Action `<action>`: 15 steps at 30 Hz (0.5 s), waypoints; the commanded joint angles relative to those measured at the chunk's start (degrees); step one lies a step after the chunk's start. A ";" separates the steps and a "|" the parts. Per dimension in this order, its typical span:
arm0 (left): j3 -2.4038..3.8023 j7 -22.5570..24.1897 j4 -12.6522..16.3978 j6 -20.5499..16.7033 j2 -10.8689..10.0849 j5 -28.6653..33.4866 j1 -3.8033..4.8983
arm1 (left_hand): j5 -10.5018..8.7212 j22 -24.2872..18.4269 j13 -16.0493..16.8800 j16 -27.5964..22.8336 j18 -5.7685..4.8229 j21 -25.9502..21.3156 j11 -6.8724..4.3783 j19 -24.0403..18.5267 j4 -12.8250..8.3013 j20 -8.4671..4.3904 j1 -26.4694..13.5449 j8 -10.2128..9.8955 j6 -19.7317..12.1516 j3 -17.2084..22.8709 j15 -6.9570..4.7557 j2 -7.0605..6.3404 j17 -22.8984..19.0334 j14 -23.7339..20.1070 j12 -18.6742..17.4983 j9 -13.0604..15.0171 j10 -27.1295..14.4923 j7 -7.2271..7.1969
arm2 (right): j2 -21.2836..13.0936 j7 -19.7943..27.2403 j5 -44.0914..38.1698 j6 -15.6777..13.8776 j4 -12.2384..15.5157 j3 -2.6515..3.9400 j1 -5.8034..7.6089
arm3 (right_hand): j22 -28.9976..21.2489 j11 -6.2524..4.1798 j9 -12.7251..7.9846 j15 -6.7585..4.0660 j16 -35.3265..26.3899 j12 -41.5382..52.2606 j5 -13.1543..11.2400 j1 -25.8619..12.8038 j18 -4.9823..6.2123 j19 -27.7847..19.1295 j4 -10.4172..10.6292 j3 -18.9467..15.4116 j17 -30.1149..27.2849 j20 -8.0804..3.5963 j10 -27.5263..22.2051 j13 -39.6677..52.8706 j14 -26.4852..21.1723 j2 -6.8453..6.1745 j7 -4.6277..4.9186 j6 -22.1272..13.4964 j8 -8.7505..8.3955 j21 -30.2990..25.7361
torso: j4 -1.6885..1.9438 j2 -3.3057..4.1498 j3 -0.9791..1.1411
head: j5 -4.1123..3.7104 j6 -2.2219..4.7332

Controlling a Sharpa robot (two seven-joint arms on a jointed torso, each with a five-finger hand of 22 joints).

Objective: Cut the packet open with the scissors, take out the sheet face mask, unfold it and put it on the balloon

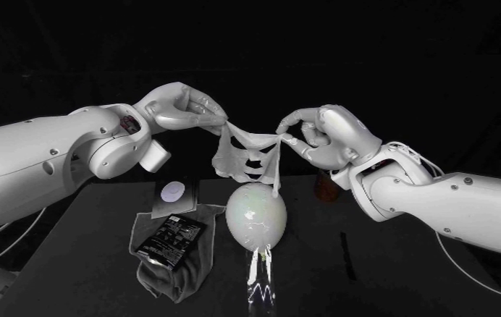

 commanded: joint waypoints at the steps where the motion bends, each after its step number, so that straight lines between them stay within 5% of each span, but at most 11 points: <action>1: 0.08 -0.59 1.83 0.80 -0.97 0.30 0.18 | 0.22 0.15 0.10 0.27 0.16 0.39 0.16 -0.11 -0.51 -0.15 0.02 0.39 -0.07 -0.04 0.01 0.66 -0.08 -0.36 0.28 5.55 -0.06 0.41 | -0.65 0.35 0.56 0.25 1.52 -0.19 -0.05 | 11.14 0.13 0.10 0.08 0.40 0.17 0.22 0.57 -0.47 0.28 -0.05 -0.30 15.10 -0.02 0.38 5.45 6.09 -0.17 0.02 0.32 0.45 0.33 | 0.07 -0.20 0.02 | 0.04 -0.09; 10: -0.43 -1.81 6.16 1.61 -4.17 0.03 0.15 | 0.22 0.32 0.18 0.37 0.12 0.60 0.15 -0.13 -0.66 -0.21 -0.06 0.41 -0.02 -0.10 -0.01 0.73 -0.11 -0.27 0.37 5.63 -0.01 0.41 | -2.14 0.57 1.47 1.32 4.72 -0.66 -1.67 | 11.07 0.13 0.05 0.09 0.40 0.12 0.22 0.62 -0.42 0.16 -0.01 -0.38 15.10 -0.02 0.37 5.43 6.09 -0.17 0.03 0.35 0.44 0.09 | 0.07 -1.16 0.33 | 0.79 -1.54; 15: -1.15 -2.62 8.99 2.11 -6.45 -0.13 0.11 | 0.22 0.47 0.25 0.44 0.09 0.79 0.13 -0.14 -0.74 -0.26 -0.15 0.43 0.03 -0.15 -0.03 0.79 -0.13 -0.18 0.44 5.70 0.04 0.38 | -2.83 0.77 1.60 2.03 6.23 -0.77 -3.63 | 11.07 0.13 0.05 0.09 0.40 0.12 0.22 0.62 -0.42 0.16 -0.01 -0.38 15.10 -0.02 0.37 5.43 6.09 -0.17 0.03 0.35 0.44 0.09 | -0.02 -1.79 0.49 | 1.30 -2.64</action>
